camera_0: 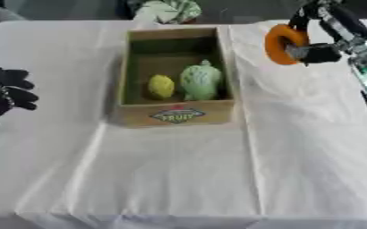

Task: Pick up objects on the table and place them in the box.

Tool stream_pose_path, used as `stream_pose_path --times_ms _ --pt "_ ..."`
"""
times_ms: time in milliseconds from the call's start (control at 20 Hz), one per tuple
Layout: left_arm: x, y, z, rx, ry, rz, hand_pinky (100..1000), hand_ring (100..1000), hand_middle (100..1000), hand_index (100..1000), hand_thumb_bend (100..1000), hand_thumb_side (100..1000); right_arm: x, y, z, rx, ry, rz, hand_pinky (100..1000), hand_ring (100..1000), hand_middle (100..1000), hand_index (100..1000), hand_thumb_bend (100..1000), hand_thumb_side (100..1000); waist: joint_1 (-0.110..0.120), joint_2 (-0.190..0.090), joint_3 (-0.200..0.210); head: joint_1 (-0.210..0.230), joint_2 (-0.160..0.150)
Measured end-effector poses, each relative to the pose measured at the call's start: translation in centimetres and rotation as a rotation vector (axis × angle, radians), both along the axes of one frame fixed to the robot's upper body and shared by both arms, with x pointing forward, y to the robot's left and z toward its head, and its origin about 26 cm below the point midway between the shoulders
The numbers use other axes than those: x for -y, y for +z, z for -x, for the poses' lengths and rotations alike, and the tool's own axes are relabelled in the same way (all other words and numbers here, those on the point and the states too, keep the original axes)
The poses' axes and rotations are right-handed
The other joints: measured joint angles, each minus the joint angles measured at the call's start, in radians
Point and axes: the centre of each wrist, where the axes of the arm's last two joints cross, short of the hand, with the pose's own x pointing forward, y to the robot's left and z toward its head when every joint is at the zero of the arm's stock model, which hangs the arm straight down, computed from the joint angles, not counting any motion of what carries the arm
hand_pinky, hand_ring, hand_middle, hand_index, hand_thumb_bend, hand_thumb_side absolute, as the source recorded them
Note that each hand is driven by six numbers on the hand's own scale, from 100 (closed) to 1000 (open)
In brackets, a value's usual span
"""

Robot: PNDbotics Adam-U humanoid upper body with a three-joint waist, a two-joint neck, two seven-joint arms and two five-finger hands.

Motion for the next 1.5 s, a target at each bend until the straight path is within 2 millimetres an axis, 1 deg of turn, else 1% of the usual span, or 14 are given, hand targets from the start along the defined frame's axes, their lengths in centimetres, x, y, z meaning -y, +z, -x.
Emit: stream_pose_path --times_ms 150,250,300,350,600,800,850,900,950,1000,1050,1150,1250,1500 --pt "0.3 -0.1 0.0 -0.005 -0.011 0.004 561 567 571 729 100 890 -1.9 1.6 -0.6 0.004 0.053 -0.007 545 527 311 335 100 113 -0.003 -0.003 0.009 -0.008 0.000" --pt "0.4 -0.2 0.0 -0.008 -0.022 0.001 562 567 571 730 100 894 -3.3 2.1 -1.1 -0.004 0.081 -0.006 545 527 312 335 100 116 -0.004 -0.004 0.020 -0.015 0.000" --pt "0.4 -0.2 0.0 -0.008 -0.026 0.001 562 567 571 730 100 894 -3.9 2.2 -1.4 -0.012 0.090 -0.006 544 526 310 336 100 100 -0.004 -0.004 0.025 -0.020 0.000" --pt "0.5 -0.2 0.0 -0.010 -0.031 0.001 562 567 571 730 100 895 -4.4 2.1 -1.6 -0.022 0.096 -0.003 543 525 312 336 100 118 -0.004 -0.004 0.030 -0.024 0.000" --pt "0.8 -0.3 -0.1 -0.016 -0.053 0.004 562 568 571 730 100 900 -6.8 0.7 -3.0 -0.085 0.104 -0.006 542 524 318 342 100 121 -0.005 -0.005 0.061 -0.052 0.000" --pt "1.2 -0.2 -0.2 -0.014 -0.077 0.010 562 568 571 731 100 900 -8.4 -0.5 -3.7 -0.120 0.094 0.006 550 535 355 382 100 124 -0.006 -0.005 0.091 -0.076 0.000" --pt "1.3 -0.2 -0.3 -0.014 -0.082 0.009 562 568 571 731 100 900 -8.7 -0.8 -3.9 -0.127 0.089 0.012 557 546 400 437 100 125 -0.007 -0.005 0.098 -0.081 0.000" --pt "1.4 -0.2 -0.3 -0.013 -0.088 0.008 562 568 571 731 100 900 -8.9 -1.2 -4.0 -0.135 0.081 0.015 563 554 427 471 100 129 -0.007 -0.005 0.103 -0.085 0.000" --pt "1.4 -0.1 -0.3 -0.013 -0.090 0.008 562 568 571 731 100 900 -9.0 -1.5 -4.1 -0.145 0.072 0.021 571 562 465 529 100 142 -0.006 -0.005 0.108 -0.090 -0.001" --pt "1.5 -0.1 -0.3 -0.014 -0.093 0.007 562 568 571 731 100 900 -9.1 -1.9 -4.2 -0.155 0.063 0.030 574 567 481 557 100 148 -0.005 -0.004 0.112 -0.092 -0.001" --pt "1.5 -0.1 -0.3 -0.014 -0.095 0.007 562 568 571 731 100 901 -9.2 -2.3 -4.2 -0.165 0.057 0.041 584 583 518 610 104 162 -0.005 -0.004 0.114 -0.095 -0.001" --pt "1.6 -0.2 -0.3 -0.014 -0.096 0.010 562 568 572 731 100 902 -9.4 -3.0 -4.3 -0.182 0.049 0.069 597 604 563 675 152 172 -0.004 -0.003 0.117 -0.097 -0.002" --pt "1.6 -0.2 -0.3 -0.015 -0.097 0.014 561 569 572 731 100 903 -9.5 -3.8 -4.3 -0.199 0.044 0.100 603 612 580 703 171 179 -0.003 -0.003 0.116 -0.099 -0.002" --pt "1.6 -0.3 -0.3 -0.015 -0.099 0.014 561 569 572 731 100 905 -9.4 -5.1 -4.3 -0.225 0.032 0.164 621 635 621 749 206 260 0.000 -0.002 0.109 -0.100 -0.002"
